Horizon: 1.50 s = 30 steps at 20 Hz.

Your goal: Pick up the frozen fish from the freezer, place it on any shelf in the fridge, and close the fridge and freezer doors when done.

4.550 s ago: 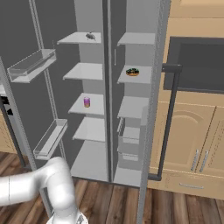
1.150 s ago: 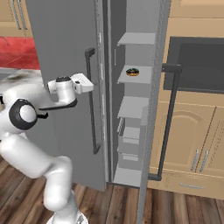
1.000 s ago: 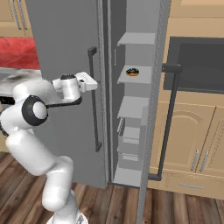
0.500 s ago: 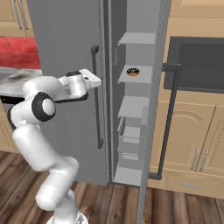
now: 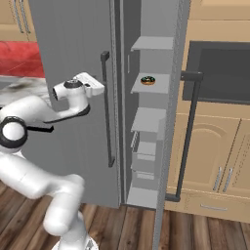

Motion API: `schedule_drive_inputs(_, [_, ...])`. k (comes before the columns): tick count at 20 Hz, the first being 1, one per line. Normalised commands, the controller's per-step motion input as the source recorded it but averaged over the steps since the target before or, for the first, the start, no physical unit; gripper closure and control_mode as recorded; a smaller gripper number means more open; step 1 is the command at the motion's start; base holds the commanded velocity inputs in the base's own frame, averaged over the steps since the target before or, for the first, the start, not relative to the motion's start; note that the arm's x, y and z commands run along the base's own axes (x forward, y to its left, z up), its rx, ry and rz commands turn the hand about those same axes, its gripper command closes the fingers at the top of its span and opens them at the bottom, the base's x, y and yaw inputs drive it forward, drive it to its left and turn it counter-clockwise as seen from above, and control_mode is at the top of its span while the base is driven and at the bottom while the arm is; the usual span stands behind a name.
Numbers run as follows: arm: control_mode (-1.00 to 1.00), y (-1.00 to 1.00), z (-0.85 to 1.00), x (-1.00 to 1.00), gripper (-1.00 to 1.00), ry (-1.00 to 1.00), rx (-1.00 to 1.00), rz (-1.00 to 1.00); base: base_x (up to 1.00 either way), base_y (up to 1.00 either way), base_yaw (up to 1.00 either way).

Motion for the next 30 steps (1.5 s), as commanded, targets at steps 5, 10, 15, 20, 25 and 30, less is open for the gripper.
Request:
schedule_drive_inputs(5, [-1.0,0.0,0.62,-0.96,-1.0,0.0,0.11,0.2,0.0,0.0,0.0])
schedule_drive_inputs(10, [-1.0,0.0,0.63,-1.0,-1.0,0.06,0.12,0.21,0.0,0.0,0.0])
schedule_drive_inputs(15, [-1.0,0.06,0.88,-1.0,-1.0,0.25,0.12,0.23,0.0,0.0,0.0])
schedule_drive_inputs(20, [-1.0,0.13,0.99,-1.0,-1.0,0.35,0.11,0.22,0.0,0.0,0.0])
schedule_drive_inputs(25, [-1.0,0.17,1.0,-0.95,-1.0,0.35,0.07,0.15,0.0,0.0,0.0])
schedule_drive_inputs(30, [-1.0,0.11,1.0,-0.89,-1.0,0.28,0.01,0.01,0.0,0.0,0.0])
